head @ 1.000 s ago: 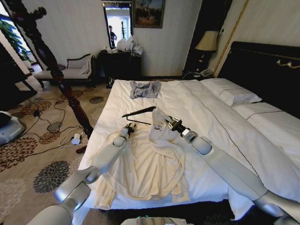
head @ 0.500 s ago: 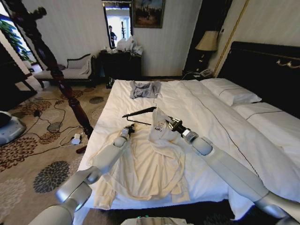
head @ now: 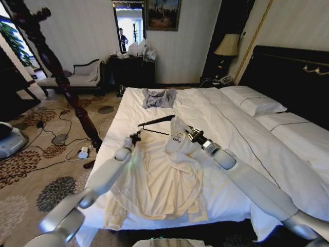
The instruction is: Pick up the clothes from the bed and hang them on the clothes hanger.
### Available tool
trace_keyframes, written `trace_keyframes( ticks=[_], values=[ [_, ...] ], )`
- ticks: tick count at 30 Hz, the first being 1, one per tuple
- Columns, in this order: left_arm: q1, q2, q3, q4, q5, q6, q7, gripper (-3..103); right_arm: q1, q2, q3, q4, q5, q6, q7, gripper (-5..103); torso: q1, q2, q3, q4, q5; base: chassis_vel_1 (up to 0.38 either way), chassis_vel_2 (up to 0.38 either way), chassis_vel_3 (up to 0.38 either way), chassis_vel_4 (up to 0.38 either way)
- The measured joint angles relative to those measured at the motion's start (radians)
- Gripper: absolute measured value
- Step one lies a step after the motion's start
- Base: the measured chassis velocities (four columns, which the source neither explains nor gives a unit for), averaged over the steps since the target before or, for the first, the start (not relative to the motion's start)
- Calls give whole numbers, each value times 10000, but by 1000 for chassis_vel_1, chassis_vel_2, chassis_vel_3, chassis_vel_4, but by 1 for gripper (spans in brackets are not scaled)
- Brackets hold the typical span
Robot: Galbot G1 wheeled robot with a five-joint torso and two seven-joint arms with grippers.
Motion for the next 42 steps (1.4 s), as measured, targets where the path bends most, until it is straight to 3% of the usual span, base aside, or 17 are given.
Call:
trace_keyframes(
  ticks=[8,21,36,42],
  values=[
    [205,755,-172,-1539,-625,134,-16,1,-124,-246,47,196,-133,42,-5,19,0,0,0,-2,1,0,0,0,0],
    [182,1656,-186,-3816,-1471,969,-579,1,-221,-129,-244,295,-685,154,-45,19,0,-1,1,-1,1,0,0,0,0],
    [616,2777,-550,-6259,-2267,1553,-1120,1,194,303,-661,-186,-767,-513,115,19,0,-2,2,-2,1,0,0,0,0],
    [357,3537,-575,-7028,-2514,1741,-1150,1,755,483,-1098,-31,-515,-981,202,19,-1,-1,0,0,1,0,0,0,0]
  ],
)
